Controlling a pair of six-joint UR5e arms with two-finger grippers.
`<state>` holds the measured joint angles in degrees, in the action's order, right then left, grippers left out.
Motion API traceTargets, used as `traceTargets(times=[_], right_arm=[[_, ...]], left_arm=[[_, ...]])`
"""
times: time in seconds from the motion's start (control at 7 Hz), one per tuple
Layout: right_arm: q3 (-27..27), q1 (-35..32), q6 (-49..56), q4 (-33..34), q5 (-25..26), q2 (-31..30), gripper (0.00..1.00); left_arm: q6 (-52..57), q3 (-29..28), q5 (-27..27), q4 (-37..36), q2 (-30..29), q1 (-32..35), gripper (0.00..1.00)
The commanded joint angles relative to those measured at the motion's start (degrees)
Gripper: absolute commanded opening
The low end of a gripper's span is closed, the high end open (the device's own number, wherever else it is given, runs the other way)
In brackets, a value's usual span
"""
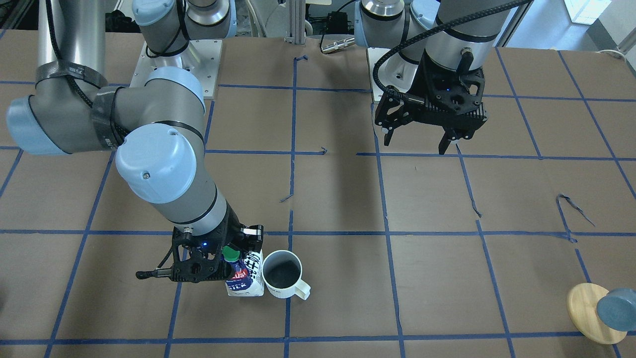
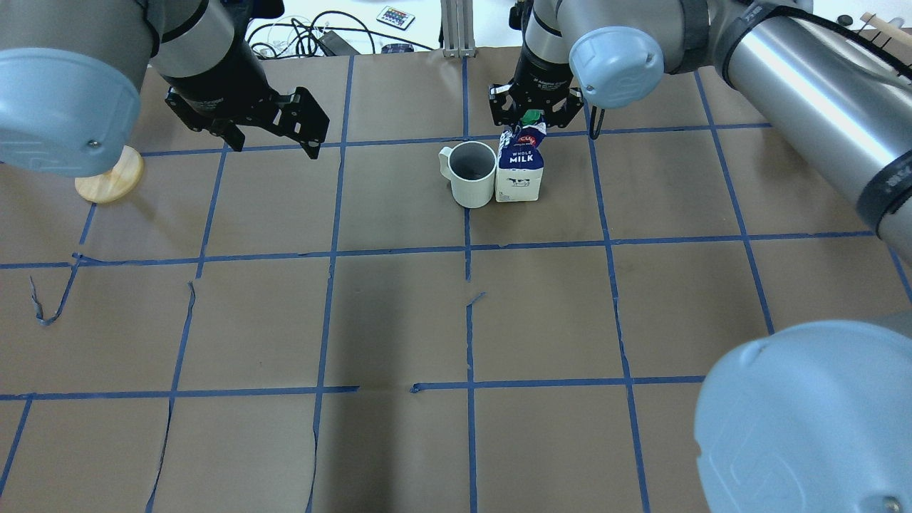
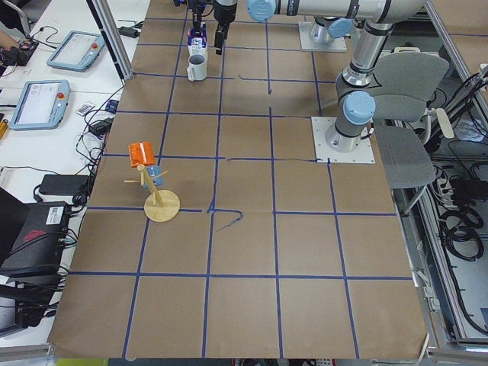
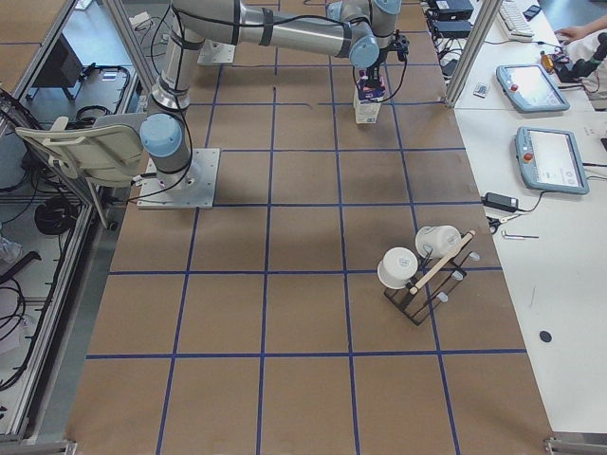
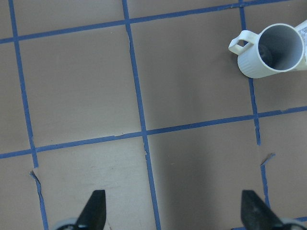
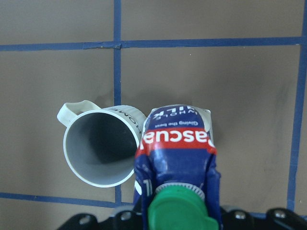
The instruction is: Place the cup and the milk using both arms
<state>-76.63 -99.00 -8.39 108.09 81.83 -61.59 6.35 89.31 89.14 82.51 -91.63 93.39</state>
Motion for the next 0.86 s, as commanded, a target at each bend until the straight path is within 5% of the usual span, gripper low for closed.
traceTargets(times=[0.0,0.57,0.71], right_arm=[[-0.62,-0.06,0.04,0.10,0.00,0.33,0.94],[2.69,0.12,0.73,0.45,1.13,-0.02,1.00],[5.06,0.56,2.22,-4.16,4.54,-1.50,1.00]], left_arm=[[0.77,-1.76,-0.11,3.95,-0.13,-0.23,1.00],[0.77,-4.50,-0.55,7.66,-1.10,-0.58,1.00],[0.86,-4.15,-0.55,7.66,-0.75,-0.84,1.00]])
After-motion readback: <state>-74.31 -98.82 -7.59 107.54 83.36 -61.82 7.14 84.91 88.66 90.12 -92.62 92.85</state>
